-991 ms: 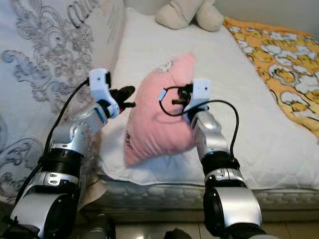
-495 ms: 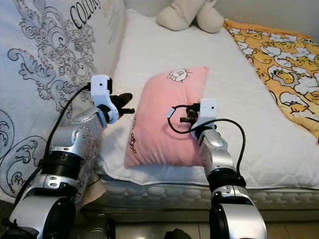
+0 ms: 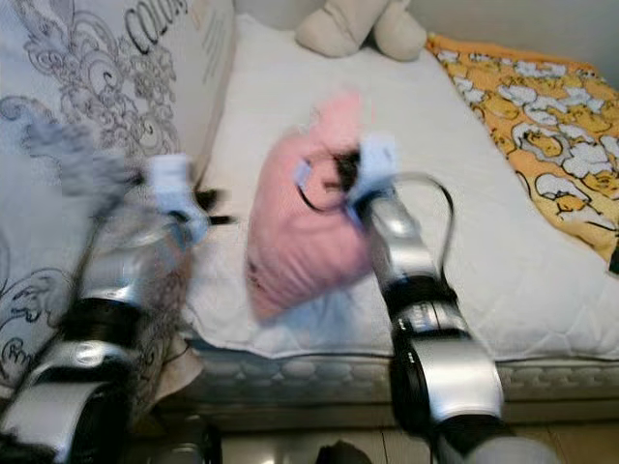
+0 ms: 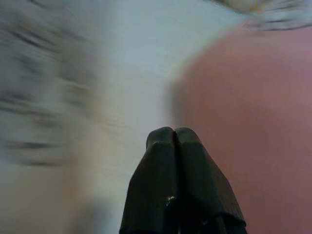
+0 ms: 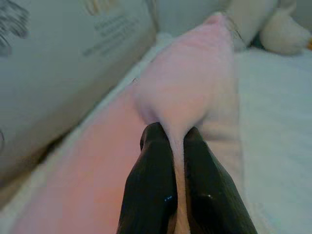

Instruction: Clean up the room

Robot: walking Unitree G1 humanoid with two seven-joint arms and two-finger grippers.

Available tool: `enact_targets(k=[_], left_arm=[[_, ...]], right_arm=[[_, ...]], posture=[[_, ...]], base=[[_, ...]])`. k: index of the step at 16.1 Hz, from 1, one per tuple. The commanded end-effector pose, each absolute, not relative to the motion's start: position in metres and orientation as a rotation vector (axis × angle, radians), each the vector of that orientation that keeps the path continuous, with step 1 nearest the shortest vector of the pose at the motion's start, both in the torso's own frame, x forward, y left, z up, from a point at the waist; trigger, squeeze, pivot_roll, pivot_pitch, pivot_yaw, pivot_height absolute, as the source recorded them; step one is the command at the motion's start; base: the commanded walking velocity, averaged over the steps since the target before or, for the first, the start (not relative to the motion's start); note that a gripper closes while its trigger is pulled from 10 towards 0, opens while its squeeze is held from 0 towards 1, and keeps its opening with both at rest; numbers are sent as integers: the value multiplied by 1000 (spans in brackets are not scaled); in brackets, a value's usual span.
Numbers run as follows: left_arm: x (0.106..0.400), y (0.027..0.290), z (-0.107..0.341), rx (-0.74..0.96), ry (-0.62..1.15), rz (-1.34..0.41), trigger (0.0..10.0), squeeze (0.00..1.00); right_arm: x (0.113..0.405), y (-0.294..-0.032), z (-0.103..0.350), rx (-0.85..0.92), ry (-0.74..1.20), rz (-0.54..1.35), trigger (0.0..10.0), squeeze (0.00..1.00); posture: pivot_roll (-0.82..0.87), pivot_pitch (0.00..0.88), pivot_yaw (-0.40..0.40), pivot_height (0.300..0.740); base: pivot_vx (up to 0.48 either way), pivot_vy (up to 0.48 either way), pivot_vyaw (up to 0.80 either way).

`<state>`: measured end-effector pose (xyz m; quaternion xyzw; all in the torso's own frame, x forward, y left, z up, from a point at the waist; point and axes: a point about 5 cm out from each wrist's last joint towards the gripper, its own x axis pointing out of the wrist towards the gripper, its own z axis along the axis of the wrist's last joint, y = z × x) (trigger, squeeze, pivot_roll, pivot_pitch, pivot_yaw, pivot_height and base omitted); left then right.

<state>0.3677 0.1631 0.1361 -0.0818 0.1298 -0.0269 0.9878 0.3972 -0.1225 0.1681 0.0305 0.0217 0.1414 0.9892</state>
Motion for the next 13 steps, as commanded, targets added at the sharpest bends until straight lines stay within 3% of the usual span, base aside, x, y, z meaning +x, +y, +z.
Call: enact_targets(k=[1,3,5,9,13], left_arm=[[363,182,133,-128,239,30,10000,0],[342,204,132,12,168,82,10000,0],[328,202,136,113,95,71,10000,0],[291,159,146,199,-72,-73,10000,0],[289,149,155,188,-111,-100,10000,0]], right_arm=[[403,-128,185,44,-13,273,0,0],[411,-118,207,20,-54,297,0,0],[414,-109,220,9,-82,322,0,0],[418,-65,261,-7,-151,406,0,0],[412,-23,295,35,-206,482,0,0]], posture=[[139,0,-106,697],[164,0,-112,697],[174,0,-114,697],[216,0,-129,697],[238,0,-145,697]], base=[[0,0,0],[0,0,0],[0,0,0],[0,0,0],[0,0,0]])
